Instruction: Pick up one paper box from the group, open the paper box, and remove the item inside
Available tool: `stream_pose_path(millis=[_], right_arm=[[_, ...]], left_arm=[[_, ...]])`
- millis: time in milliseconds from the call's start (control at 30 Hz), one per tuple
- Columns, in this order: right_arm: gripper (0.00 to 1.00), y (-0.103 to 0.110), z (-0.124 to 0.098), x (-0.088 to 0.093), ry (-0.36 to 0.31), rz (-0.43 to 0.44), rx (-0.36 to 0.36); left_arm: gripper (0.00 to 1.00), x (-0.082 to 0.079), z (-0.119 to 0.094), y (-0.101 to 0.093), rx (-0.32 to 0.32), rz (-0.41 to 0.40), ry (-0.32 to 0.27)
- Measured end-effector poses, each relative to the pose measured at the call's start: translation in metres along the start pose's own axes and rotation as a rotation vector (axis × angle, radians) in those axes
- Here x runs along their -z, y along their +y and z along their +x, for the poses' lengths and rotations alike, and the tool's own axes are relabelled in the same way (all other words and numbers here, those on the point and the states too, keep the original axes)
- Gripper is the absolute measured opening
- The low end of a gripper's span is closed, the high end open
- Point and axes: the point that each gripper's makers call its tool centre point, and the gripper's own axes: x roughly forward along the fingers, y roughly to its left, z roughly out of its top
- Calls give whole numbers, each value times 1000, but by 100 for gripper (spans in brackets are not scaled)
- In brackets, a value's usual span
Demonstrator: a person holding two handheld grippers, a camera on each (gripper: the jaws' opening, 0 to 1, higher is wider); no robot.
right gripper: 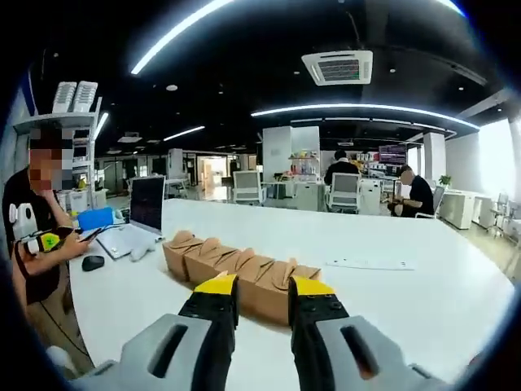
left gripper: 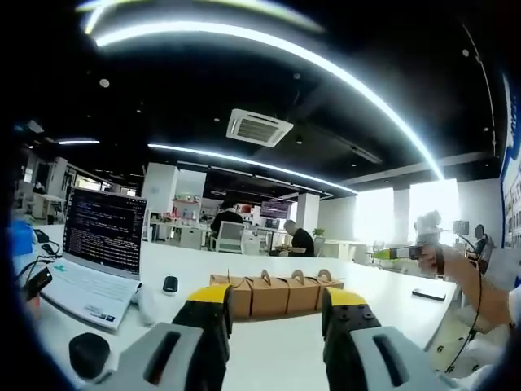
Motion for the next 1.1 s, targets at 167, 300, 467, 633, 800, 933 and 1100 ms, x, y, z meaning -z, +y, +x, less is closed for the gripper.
stream_pose_path(millis=[167, 300, 467, 633, 800, 933, 1100], right_arm=[[25, 8, 11, -5, 2, -14, -1], [25, 7, 22, -4, 17, -16, 9], [25, 2, 34, 0, 31, 2, 23], [25, -5, 51, 9, 60, 0, 39], [27, -8, 64, 11, 62, -110, 43], [27, -5, 73, 18, 88, -126, 48], [27, -7, 85, 24, 115, -147, 67]], left_arm=[[45, -2, -2, -1, 7, -2, -7], [45, -1, -3, -2, 12, 2, -2], [45, -3, -4, -1, 12, 0, -6], [45, -3, -4, 2, 11, -3, -8], [44, -3, -5, 5, 7, -9, -10], [44, -3, -6, 6, 4, -11, -11], [44, -3, -6, 6, 4, -14, -9]])
